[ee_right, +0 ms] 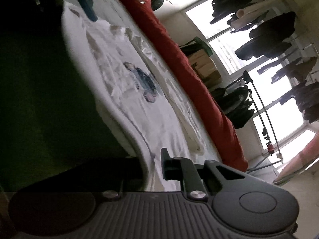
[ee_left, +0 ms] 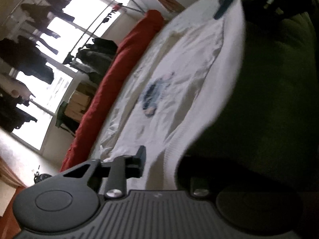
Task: Fold clothes
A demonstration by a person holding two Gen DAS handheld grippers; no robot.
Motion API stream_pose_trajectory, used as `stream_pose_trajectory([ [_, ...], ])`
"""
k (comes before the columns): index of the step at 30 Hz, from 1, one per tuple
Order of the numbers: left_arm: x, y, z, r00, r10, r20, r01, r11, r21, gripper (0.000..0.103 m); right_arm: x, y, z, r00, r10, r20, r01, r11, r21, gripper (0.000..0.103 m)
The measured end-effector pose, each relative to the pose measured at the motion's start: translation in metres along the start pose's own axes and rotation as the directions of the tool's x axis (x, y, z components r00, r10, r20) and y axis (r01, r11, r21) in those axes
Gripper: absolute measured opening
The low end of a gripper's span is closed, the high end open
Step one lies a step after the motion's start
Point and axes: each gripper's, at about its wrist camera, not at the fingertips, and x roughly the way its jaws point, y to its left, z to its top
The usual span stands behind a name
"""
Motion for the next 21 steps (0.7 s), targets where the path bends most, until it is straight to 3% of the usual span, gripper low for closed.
stream_pose_trajectory([
  [5,0.002,0.0,0.001,1.0,-0.021,-0.008,0.022,1.0,0.022,0.021,-0.001,-0.001,-0.001,1.0,0.006,-0.003,-0.006,1.0,-0.001,0.016],
  [7,0.003,0.001,0.001,0.999,-0.03,-0.012,0.03,0.999,0.031,0.027,-0.001,-0.001,-0.001,1.0,0.001,0.0,-0.001,1.0,-0.013,0.016],
  [11,0.003,0.002,0.0,0.999,-0.044,-0.014,0.044,0.998,0.037,0.029,0.001,0.0,-0.002,1.0,0.003,-0.002,-0.004,0.999,-0.037,0.025],
  [14,0.003,0.003,0.0,1.0,-0.029,-0.011,0.029,0.999,0.04,0.037,0.002,0.0,-0.003,1.0,-0.01,0.001,0.01,0.998,-0.056,0.031],
  [21,0.008,0.011,0.005,1.0,0.005,-0.006,-0.005,1.0,0.023,0.037,0.005,-0.005,0.001,0.996,-0.087,0.017,0.088,0.994,-0.068,0.032],
])
